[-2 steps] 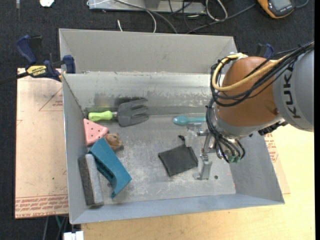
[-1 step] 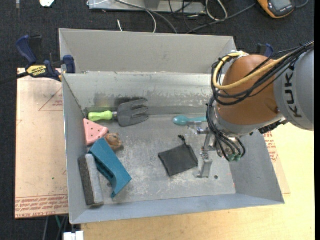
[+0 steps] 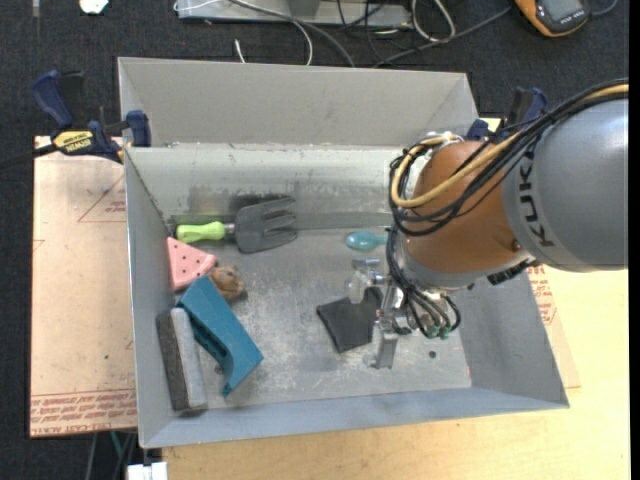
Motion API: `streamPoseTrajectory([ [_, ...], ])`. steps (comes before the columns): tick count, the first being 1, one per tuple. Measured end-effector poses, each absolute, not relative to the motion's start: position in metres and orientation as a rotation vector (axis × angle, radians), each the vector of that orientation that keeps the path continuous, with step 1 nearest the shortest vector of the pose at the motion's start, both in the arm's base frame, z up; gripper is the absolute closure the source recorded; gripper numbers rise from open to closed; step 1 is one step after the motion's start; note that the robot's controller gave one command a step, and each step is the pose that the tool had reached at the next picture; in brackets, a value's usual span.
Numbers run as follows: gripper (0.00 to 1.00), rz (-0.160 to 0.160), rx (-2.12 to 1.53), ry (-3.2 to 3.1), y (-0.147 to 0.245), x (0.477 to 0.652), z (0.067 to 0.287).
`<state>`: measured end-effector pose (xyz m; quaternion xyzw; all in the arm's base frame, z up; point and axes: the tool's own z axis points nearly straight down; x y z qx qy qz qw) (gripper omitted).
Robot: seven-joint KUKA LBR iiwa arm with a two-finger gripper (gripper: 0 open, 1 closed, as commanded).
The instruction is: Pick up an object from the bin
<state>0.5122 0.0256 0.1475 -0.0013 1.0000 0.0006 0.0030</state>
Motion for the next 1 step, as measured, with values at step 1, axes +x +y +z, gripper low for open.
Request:
streamPoseTrajectory([
  [1, 0.0, 0.003, 0.004, 3.145, 0.0369, 0.5103, 0.1444],
])
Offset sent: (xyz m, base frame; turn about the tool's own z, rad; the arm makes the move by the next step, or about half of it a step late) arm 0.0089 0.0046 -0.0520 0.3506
